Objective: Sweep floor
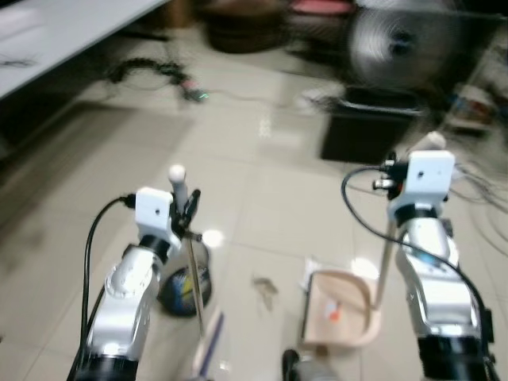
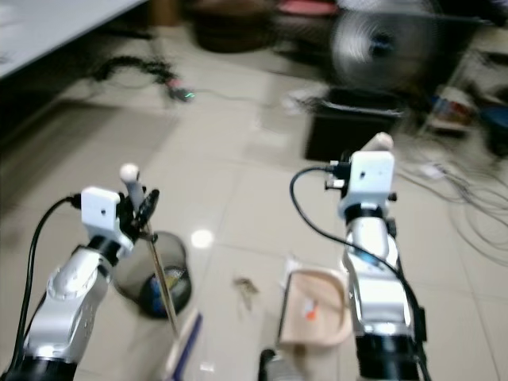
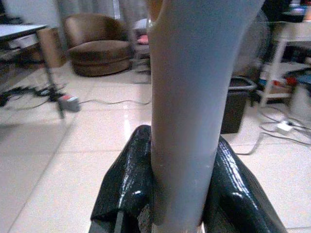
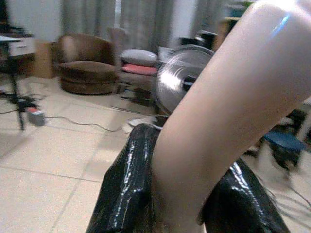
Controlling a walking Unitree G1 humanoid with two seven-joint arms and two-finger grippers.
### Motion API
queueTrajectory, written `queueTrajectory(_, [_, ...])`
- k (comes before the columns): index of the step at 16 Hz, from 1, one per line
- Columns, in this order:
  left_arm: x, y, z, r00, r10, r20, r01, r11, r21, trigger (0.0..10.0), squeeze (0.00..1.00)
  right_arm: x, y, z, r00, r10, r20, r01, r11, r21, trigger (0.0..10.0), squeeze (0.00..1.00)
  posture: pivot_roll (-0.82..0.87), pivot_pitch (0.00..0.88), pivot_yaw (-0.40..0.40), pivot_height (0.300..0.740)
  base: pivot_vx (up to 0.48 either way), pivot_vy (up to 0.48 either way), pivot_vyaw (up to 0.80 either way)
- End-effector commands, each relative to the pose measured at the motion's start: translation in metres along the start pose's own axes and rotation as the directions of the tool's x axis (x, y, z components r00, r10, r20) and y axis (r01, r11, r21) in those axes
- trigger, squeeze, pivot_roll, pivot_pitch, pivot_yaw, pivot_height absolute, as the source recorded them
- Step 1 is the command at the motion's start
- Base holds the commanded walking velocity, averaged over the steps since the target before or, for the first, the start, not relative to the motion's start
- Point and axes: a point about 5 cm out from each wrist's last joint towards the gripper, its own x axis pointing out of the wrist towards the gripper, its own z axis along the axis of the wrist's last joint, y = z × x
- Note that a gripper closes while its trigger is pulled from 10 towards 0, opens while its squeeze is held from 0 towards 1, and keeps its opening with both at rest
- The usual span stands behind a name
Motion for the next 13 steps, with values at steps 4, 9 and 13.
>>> queueTrajectory(4, [0.011, -0.003, 0.012, 0.998, 0.013, 0.064, -0.015, 1.0, 0.021, 10.0, 0.0, -0.003, -0.001, 0.004, 0.999, -0.027, 0.024, 0.027, 0.999, 0.025, 10.0, 0.0, -0.09, 0.064, 0.044, 0.74, 0.389, 0.0, -0.72])
queueTrajectory(9, [0.012, 0.004, 0.013, 0.994, 0.072, 0.078, -0.077, 0.995, 0.057, 10.0, 0.0, -0.004, 0.007, 0.005, 0.998, 0.016, 0.053, -0.02, 0.998, 0.065, 10.0, 0.0, -0.08, 0.061, 0.044, 0.74, 0.406, 0.0, 0.0])
queueTrajectory(13, [0.012, 0.004, 0.013, 0.994, 0.078, 0.078, -0.083, 0.995, 0.057, 10.0, 0.0, -0.005, 0.014, 0.003, 0.997, 0.068, 0.041, -0.069, 0.997, 0.043, 10.0, 0.0, -0.08, 0.057, 0.043, 0.74, 0.408, 0.0, 0.14])
